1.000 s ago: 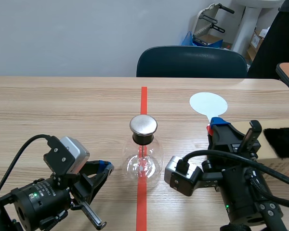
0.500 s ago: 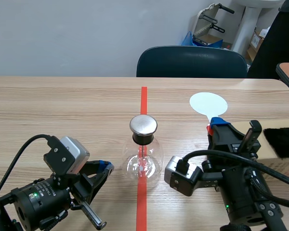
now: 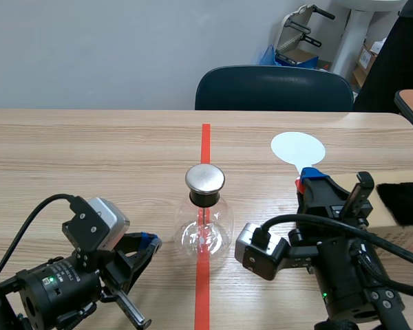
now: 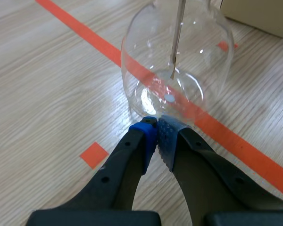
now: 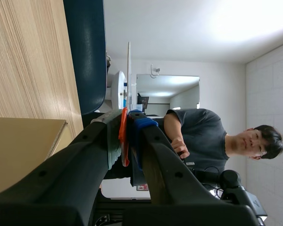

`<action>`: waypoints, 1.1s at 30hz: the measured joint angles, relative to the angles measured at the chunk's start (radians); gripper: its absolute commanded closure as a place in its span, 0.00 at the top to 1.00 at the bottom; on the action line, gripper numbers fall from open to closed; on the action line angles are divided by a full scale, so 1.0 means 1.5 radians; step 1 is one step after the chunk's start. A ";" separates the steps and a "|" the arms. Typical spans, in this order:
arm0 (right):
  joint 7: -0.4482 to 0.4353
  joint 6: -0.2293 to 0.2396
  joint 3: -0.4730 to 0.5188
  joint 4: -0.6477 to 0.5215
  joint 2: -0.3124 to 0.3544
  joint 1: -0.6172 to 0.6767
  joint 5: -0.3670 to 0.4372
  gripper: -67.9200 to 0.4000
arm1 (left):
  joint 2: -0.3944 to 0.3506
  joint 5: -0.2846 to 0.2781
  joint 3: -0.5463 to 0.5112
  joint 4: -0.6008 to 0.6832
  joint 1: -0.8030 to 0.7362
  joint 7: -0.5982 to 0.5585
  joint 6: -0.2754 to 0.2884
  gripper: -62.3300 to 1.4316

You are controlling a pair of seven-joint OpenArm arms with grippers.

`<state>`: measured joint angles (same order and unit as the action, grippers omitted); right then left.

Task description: Do the electroscope experiment

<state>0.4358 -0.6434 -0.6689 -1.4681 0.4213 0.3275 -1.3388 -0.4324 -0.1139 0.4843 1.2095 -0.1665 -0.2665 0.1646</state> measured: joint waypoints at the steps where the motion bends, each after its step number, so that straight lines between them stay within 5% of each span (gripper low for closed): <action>1: 0.000 0.000 0.000 0.000 0.000 0.000 0.000 0.03 | 0.000 0.000 0.000 0.000 0.000 0.000 0.000 0.09; 27: -0.001 0.000 0.000 0.000 0.000 0.000 -0.003 0.03 | 0.000 0.000 0.000 0.000 0.000 -0.002 0.000 0.09; 33: -0.039 -0.004 0.000 0.000 0.000 0.000 -0.010 0.03 | 0.000 0.000 0.000 0.000 0.000 -0.002 0.000 0.09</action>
<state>0.3771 -0.6498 -0.6689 -1.4681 0.4217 0.3275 -1.3540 -0.4324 -0.1139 0.4843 1.2095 -0.1665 -0.2699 0.1646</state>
